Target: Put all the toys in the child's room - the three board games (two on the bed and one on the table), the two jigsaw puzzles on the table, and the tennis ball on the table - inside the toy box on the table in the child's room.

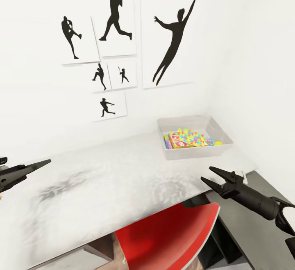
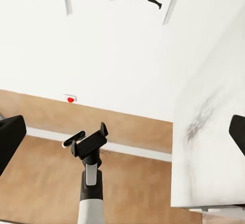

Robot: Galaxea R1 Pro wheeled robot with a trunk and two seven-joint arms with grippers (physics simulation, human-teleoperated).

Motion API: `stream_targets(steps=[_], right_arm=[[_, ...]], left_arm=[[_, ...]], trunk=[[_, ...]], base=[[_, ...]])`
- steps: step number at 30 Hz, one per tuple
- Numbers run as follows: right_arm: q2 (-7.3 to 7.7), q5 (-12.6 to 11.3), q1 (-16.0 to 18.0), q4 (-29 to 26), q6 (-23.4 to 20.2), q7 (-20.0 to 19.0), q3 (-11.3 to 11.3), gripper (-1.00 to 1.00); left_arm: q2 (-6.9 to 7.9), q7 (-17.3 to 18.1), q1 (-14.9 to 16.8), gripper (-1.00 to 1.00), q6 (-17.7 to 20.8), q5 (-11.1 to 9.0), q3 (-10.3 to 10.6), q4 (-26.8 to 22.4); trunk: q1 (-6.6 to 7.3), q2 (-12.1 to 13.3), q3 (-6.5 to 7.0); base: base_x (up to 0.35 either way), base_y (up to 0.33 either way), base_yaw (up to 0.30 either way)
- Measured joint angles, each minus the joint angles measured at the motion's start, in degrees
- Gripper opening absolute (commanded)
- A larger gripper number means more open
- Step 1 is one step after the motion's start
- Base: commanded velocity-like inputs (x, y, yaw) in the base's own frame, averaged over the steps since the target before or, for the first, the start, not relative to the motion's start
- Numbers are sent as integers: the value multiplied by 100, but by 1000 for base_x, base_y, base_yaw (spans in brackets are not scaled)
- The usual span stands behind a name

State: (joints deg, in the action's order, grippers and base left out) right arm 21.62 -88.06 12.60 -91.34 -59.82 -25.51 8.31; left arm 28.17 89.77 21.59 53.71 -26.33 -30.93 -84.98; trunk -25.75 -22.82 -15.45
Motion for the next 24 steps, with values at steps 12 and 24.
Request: stream_targets(steps=[12, 24], right_arm=[[0, 0, 0, 0, 2, 0, 0, 100], [0, 1, 0, 0, 2, 0, 0, 100]], left_arm=[[2, 0, 0, 100, 0, 0, -3, 0], [2, 0, 0, 100, 0, 1, -9, 0]], trunk=[[0, 0, 115], [0, 0, 230]], base=[[0, 0, -77], [0, 0, -76]])
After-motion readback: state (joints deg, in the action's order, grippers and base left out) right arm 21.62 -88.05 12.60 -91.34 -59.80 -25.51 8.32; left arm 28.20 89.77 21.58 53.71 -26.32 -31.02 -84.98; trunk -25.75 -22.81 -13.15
